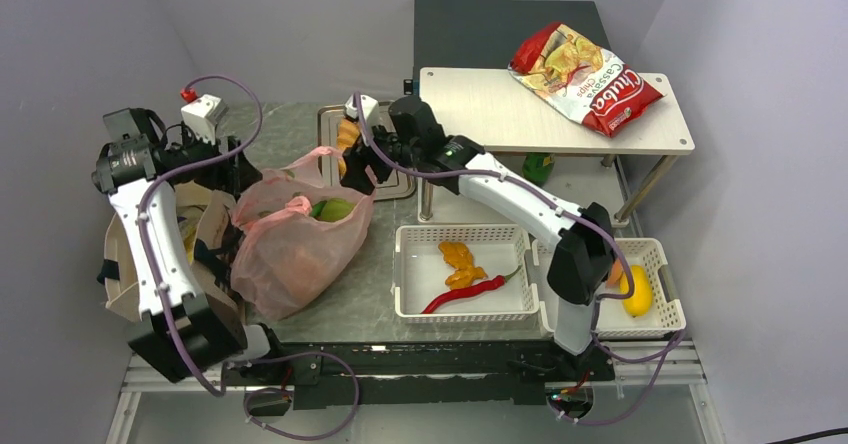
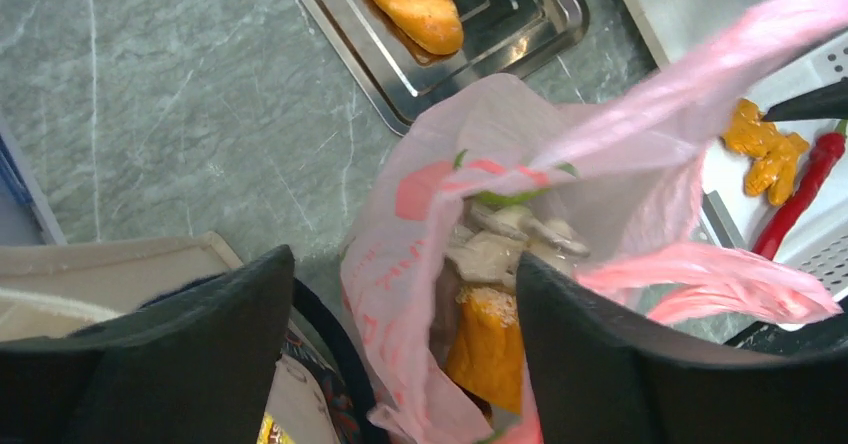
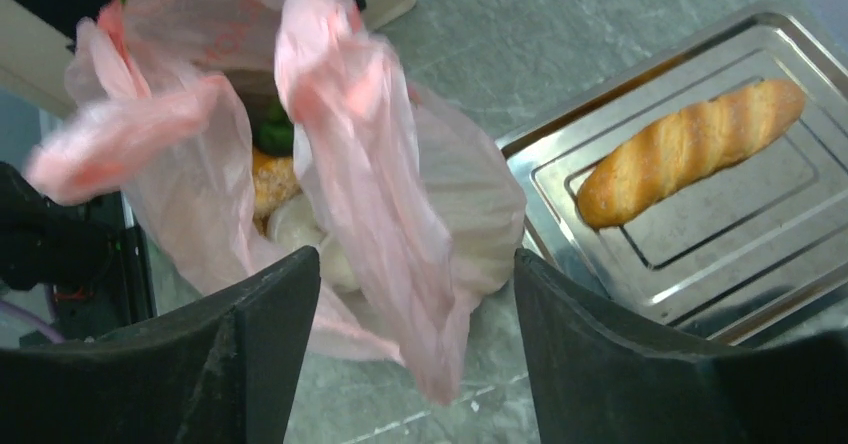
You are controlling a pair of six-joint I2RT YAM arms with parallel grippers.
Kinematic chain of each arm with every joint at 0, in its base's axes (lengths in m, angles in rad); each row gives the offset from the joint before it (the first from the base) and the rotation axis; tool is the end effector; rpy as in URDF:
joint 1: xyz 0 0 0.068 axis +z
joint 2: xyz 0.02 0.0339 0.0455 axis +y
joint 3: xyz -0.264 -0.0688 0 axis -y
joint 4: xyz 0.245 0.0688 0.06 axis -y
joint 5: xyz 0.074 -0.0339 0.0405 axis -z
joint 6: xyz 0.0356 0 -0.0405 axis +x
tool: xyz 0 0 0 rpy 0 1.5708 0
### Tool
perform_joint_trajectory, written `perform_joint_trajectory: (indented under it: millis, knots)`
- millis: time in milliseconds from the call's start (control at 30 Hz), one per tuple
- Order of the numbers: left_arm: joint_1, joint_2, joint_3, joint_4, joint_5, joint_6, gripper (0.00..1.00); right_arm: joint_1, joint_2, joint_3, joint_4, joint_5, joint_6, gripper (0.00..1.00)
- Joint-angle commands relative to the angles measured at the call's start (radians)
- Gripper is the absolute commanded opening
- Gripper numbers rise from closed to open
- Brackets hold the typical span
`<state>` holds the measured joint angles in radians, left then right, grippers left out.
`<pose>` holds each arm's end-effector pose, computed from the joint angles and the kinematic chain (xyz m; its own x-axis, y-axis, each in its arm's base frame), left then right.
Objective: Untie the knot of the grocery bags and take out the mixed food
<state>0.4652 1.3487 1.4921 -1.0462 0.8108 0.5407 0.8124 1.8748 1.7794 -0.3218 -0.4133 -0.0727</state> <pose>0.2411 0.0921 0.3881 -0.5541 0.1187 -0.8240 0.4402 0.8818 -0.1690 0.2964 0.3337 0.3586 -0.2113 -0.3198 -0.9236 -0.9352 0.3410 0.0959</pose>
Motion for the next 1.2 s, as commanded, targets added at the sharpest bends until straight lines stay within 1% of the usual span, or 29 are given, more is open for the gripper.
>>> perform_joint_trajectory:
  millis: [0,67,167,233,267,400,433,500,600,733,767,800,867,900,933,967,1000,1033,1067,1100,1133,1167]
  knots:
    - [0.003,-0.127,-0.017,-0.065,0.082,0.108,0.93,-0.009,-0.097,-0.125,0.092,0.014,0.053,0.75]
    - [-0.017,-0.135,-0.016,-0.056,0.074,0.124,0.99,0.013,-0.147,-0.190,0.148,0.046,0.056,0.77]
    - [-0.095,-0.131,-0.011,-0.026,0.024,0.161,1.00,0.041,-0.229,-0.283,0.242,0.091,0.035,0.85]
    - [-0.171,-0.127,-0.023,0.055,-0.046,0.133,0.99,0.053,-0.292,-0.350,0.296,0.097,0.003,0.87]
    - [-0.229,-0.111,-0.026,0.102,-0.074,0.118,0.99,0.064,-0.323,-0.394,0.314,0.082,-0.037,0.87]
    - [-0.335,-0.010,0.014,0.184,-0.160,0.074,0.99,0.110,-0.354,-0.483,0.347,0.023,-0.202,0.89]
    - [-0.345,0.021,0.030,0.183,-0.164,0.062,0.99,0.124,-0.349,-0.494,0.350,0.001,-0.242,0.89]
    - [-0.348,0.077,0.068,0.149,-0.127,0.052,0.99,0.158,-0.330,-0.500,0.362,-0.004,-0.318,0.90]
    - [-0.346,0.114,0.090,0.095,-0.099,0.060,0.87,0.210,-0.273,-0.477,0.383,0.022,-0.413,0.91]
    - [-0.345,0.089,0.024,0.116,-0.105,0.064,0.72,0.238,-0.175,-0.413,0.401,0.029,-0.445,0.91]
    - [-0.343,0.082,0.011,0.124,-0.105,0.059,0.71,0.240,-0.151,-0.396,0.408,0.024,-0.445,0.91]
    - [-0.341,0.077,0.002,0.126,-0.105,0.056,0.72,0.243,-0.125,-0.379,0.410,0.023,-0.449,0.91]
    - [-0.333,0.077,-0.005,0.125,-0.110,0.048,0.77,0.248,-0.075,-0.333,0.396,0.019,-0.463,0.91]
    - [-0.325,0.081,-0.006,0.122,-0.110,0.045,0.76,0.252,-0.051,-0.310,0.383,0.014,-0.467,0.91]
    - [-0.314,0.084,-0.006,0.121,-0.113,0.040,0.72,0.258,-0.029,-0.289,0.373,0.012,-0.472,0.90]
    - [-0.302,0.089,-0.004,0.126,-0.119,0.029,0.65,0.261,-0.004,-0.271,0.359,0.008,-0.479,0.85]
    - [-0.284,0.093,-0.002,0.133,-0.122,0.010,0.54,0.266,0.008,-0.257,0.340,0.005,-0.493,0.76]
    - [-0.262,0.096,0.002,0.140,-0.122,-0.009,0.37,0.270,0.014,-0.249,0.327,0.010,-0.502,0.62]
    - [-0.237,0.101,0.008,0.144,-0.118,-0.023,0.26,0.271,0.011,-0.248,0.311,0.017,-0.504,0.46]
    - [-0.203,0.106,0.021,0.141,-0.111,-0.032,0.14,0.271,0.001,-0.253,0.294,0.021,-0.504,0.26]
    - [-0.177,0.109,0.030,0.135,-0.106,-0.036,0.03,0.271,-0.016,-0.265,0.290,0.040,-0.504,0.08]
    - [-0.156,0.110,0.036,0.135,-0.107,-0.038,0.00,0.270,-0.039,-0.285,0.297,0.064,-0.505,0.00]
